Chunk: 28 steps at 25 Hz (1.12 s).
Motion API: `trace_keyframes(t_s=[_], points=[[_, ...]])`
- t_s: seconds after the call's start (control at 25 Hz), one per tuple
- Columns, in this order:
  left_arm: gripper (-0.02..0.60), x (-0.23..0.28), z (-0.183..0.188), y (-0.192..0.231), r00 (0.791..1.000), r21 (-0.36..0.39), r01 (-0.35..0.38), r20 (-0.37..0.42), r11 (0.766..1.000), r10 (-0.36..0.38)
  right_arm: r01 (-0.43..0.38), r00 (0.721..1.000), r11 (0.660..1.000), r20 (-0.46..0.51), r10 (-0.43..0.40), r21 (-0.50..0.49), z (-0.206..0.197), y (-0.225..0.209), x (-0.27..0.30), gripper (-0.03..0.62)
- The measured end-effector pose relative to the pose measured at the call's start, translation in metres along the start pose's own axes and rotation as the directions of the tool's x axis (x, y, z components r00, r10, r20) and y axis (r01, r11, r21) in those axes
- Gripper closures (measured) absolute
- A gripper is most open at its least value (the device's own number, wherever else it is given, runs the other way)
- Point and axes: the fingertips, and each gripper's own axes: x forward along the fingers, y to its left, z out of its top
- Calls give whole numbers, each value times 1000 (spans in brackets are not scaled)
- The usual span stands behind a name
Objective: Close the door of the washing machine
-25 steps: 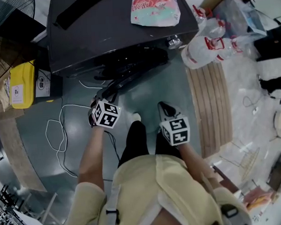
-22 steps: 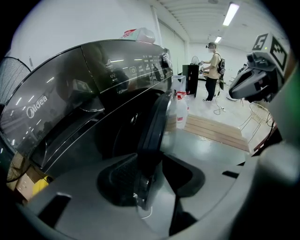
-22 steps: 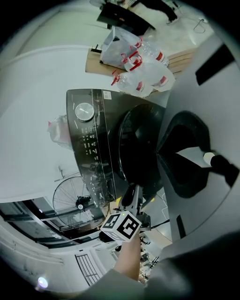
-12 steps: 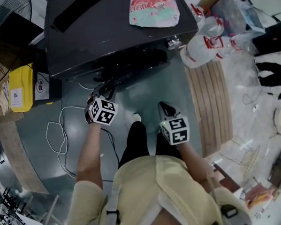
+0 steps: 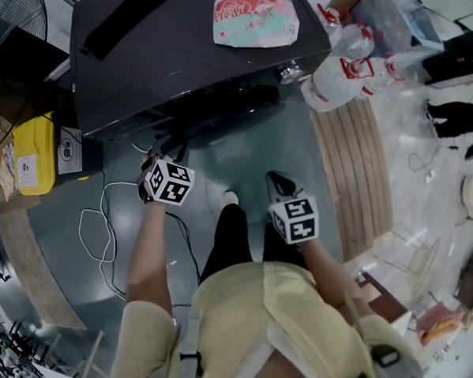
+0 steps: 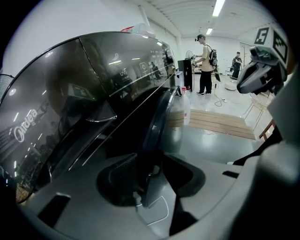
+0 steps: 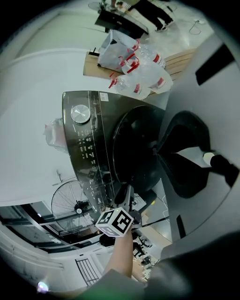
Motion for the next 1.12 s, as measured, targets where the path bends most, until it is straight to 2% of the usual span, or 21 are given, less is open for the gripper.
trace_keyframes(t_s=[0.4,1.12], points=[[426,7,4,14,999,0,-54,2,999,54,18,1000,1000,4,-18,17,-3,-8,-1,588],[425,3,4,17,997,5,-72,-5,997,72,42,998,999,36,-44,32,7,-16,-10,588]])
